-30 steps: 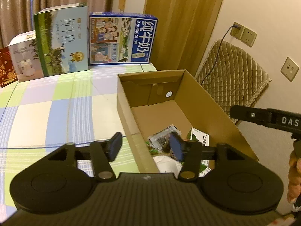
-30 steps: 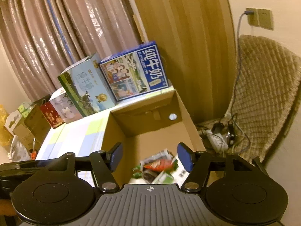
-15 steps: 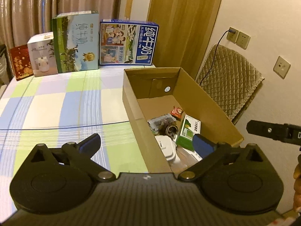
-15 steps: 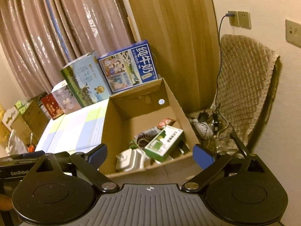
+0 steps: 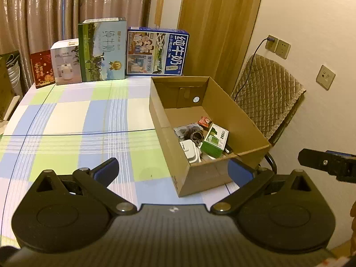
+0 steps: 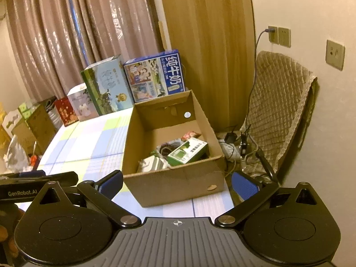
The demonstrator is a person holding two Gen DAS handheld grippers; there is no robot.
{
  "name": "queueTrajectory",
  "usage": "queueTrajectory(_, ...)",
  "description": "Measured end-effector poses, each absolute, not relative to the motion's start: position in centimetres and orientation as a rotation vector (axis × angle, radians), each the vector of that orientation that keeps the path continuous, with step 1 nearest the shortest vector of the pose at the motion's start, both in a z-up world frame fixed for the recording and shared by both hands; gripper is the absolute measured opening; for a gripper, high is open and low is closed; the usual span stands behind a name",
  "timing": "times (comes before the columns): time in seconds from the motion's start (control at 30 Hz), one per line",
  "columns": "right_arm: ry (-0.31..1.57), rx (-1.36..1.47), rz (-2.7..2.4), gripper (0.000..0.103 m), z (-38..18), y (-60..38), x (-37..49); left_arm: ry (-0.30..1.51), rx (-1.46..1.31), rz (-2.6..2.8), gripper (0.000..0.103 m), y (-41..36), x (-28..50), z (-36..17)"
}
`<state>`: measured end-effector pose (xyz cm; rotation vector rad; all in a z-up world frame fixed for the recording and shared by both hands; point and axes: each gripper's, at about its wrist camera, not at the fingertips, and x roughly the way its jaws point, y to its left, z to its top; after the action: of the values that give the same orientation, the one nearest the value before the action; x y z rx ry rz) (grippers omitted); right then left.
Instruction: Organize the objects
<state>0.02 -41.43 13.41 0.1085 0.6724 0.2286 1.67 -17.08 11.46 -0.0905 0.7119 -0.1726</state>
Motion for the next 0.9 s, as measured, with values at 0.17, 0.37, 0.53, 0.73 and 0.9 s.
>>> queueTrajectory(0.17, 0.67, 0.081, 0.23, 0.101, 13.5, -41.3, -1.6, 0.719, -0.081, -0.158, 0.102, -17.3, -0.3, 11.8)
queueTrajectory(0.37, 0.685, 0.068, 0.246, 0.101, 13.4, -40.8, -3.2, 0.725, -0.104, -0.158, 0.102, -16.7, -3.0, 12.1)
queueTrajectory(0.53, 0.686, 0.05, 0.267, 0.101, 13.5, -40.0, -4.4, 0.72, -0.096, -0.142, 0.102, -16.3, -4.9, 12.2)
queueTrajectory(0.73, 0.687, 0.026, 0.276, 0.101, 13.3, -39.4, -5.6, 0.72, -0.102, -0.141, 0.102, -15.5, -6.7, 12.1)
queueTrajectory(0.9, 0.694, 0.018, 0.277, 0.101, 13.1, -39.1, -6.1, 0.71, -0.107, -0.133, 0.102, -15.0, -7.7, 12.2)
